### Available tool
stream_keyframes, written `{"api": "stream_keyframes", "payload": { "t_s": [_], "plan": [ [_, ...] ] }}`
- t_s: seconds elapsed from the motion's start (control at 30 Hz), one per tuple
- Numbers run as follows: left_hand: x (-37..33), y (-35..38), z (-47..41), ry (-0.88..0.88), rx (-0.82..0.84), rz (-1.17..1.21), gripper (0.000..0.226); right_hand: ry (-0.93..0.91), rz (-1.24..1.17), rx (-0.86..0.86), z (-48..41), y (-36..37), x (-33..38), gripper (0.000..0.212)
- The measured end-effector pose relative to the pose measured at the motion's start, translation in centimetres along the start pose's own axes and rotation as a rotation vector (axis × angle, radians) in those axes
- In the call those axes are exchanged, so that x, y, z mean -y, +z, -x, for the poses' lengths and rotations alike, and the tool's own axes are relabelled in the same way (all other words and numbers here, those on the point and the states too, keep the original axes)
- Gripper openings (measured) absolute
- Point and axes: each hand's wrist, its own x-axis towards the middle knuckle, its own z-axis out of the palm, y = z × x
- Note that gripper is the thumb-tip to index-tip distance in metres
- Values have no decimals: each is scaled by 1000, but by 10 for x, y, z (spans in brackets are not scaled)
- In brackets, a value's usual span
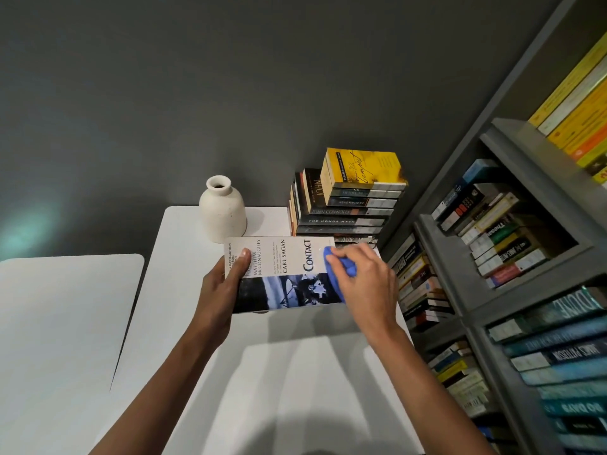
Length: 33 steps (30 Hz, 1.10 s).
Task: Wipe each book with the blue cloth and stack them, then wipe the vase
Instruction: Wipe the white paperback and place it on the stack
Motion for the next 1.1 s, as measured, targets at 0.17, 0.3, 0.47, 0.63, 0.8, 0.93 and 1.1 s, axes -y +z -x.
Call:
{"api": "stream_keyframes", "payload": {
  "t_s": [0.17,0.3,0.47,0.63,0.8,0.93,1.1],
  "plan": [
    [0,17,1,30,2,-32,29,-63,64,-46,-3,18,43,11],
    [-2,9,-1,18,-12,-22,29,-75,12,4,9,12,30,13],
    [-3,4,2,29,13,-41,26,83,22,-81,-10,9,17,12],
    [-3,6,3,70,21,-70,34,69,-42,-44,-9,12,27,13],
    [-2,7,6,85,3,-40,39,67,-98,-40,-1,12,34,11],
    [-2,7,6,96,20,-65,34,177,-67,-56,-11,9,18,14],
    [0,8,4,106,15,-50,32,66,-89,3,-6,12,31,12]
  ]
}}
